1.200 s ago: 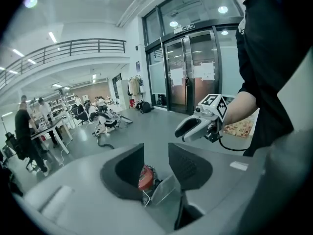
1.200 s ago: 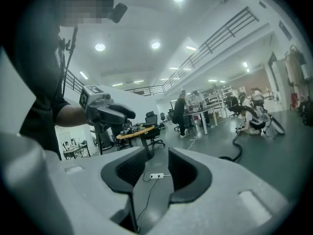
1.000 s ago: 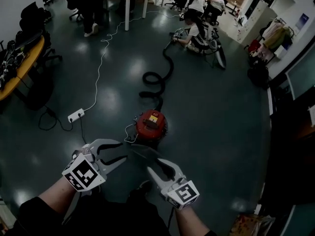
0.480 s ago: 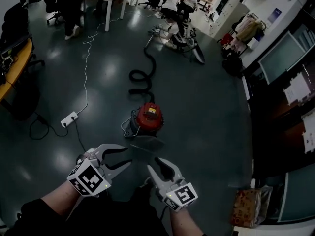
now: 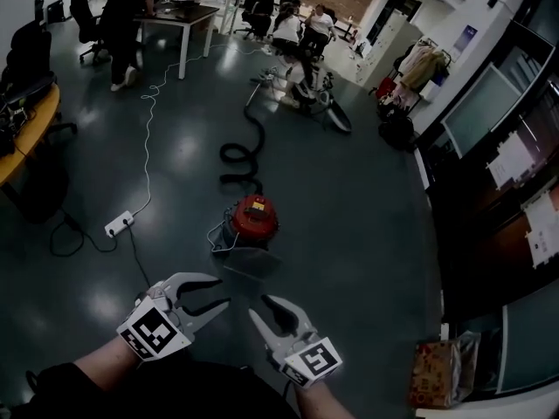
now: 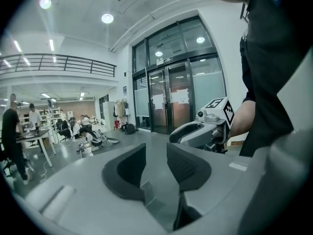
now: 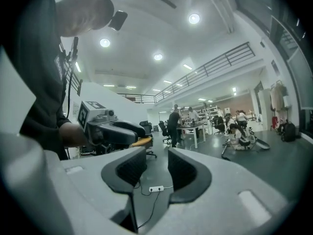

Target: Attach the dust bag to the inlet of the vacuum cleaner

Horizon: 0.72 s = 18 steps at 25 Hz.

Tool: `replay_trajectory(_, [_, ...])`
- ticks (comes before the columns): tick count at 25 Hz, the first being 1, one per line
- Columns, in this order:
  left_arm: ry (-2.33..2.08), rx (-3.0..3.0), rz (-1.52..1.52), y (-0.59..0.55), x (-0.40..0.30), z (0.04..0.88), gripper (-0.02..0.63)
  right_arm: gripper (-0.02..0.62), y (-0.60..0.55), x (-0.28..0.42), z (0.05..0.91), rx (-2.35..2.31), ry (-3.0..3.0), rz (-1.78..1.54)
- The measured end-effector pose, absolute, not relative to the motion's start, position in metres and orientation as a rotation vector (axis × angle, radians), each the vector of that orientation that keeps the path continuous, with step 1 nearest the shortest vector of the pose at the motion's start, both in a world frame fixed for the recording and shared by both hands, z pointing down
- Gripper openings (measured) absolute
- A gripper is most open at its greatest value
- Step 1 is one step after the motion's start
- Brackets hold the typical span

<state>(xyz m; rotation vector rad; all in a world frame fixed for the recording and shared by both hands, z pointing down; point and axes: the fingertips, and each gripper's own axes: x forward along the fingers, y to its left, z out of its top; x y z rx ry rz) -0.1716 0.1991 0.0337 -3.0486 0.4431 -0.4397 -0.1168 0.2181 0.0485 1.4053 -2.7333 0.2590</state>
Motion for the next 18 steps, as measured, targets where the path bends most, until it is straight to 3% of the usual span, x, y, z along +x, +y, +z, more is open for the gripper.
replay_trajectory(11, [0.576,-3.087,-0.421,0.280,-0.090,0.023,0.137,0.143,0.301,-0.025,0.025,1.361,-2.854,0.216])
replay_trajectory(18, [0.407,-3.106,-0.266,0.326,-0.076,-0.012,0.094,0.118,0.327,-0.029,-0.005,1.441,-2.875,0.147])
